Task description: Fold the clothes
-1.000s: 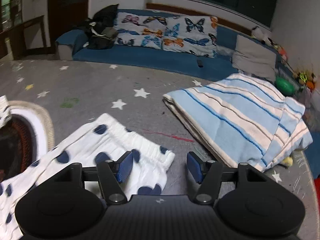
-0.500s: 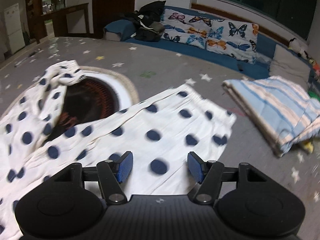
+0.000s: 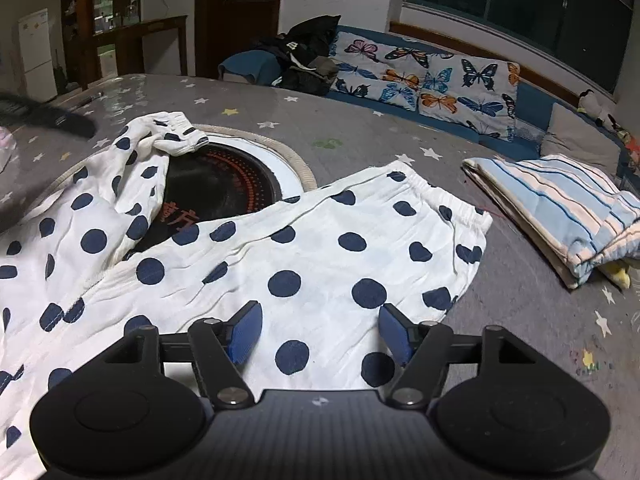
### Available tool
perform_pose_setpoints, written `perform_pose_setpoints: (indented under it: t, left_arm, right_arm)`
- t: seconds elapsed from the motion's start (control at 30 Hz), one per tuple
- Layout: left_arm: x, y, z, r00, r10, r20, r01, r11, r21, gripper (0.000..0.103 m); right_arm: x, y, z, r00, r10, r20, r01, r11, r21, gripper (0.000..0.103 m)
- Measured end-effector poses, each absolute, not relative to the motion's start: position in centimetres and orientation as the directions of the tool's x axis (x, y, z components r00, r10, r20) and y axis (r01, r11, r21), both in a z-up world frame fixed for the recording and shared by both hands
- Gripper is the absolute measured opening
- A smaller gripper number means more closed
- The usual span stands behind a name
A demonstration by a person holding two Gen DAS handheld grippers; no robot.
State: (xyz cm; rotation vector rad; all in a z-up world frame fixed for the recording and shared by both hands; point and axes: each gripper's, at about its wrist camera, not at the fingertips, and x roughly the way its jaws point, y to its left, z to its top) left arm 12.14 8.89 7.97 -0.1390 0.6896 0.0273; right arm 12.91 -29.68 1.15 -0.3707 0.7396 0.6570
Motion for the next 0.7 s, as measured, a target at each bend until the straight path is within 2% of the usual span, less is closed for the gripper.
perform_pose_setpoints:
  t: [0.1,0.17,0.23,0.53,0.7]
  left_arm:
    - [14.3,10.7,7.7,0.781,0.033,-0.623,-0.117,0.989,-0.094,0.036]
    - [16.0,11.6,7.3,0.778,0.049,-0.626,-0.129,0.988,-0.082,0.043]
    - [17.9,12.5,6.6,0.77,0.055,-0.636,-0.131,0.989,-0.073,0.043]
    - [22.0,13.3,3.5,0.706,-0.025,-0.708,-0.031,0.997,-0.066,0.041]
    - [21.9,13.4,3.7,0.731,-0.031,-0.682,-0.017,0.998,-0.064,0.013]
  right_arm:
    - [12.9,-29.8,1.1,0.558,0.417,-0.718,-0.658,0.749,-0.075,0.067]
    - [12.8,-29.9,1.0,0.558,0.419,-0.717,-0.654,0.753,-0.069,0.067]
    - [12.9,-29.9,0.9,0.557,0.419,-0.717,-0.649,0.758,-0.061,0.068]
    - [13.0,-30.0,0.8,0.557,0.416,-0.719,-0.642,0.765,-0.055,0.073]
    - [13.1,-30.1,0.7,0.557,0.418,-0.718,-0.638,0.768,-0.048,0.074]
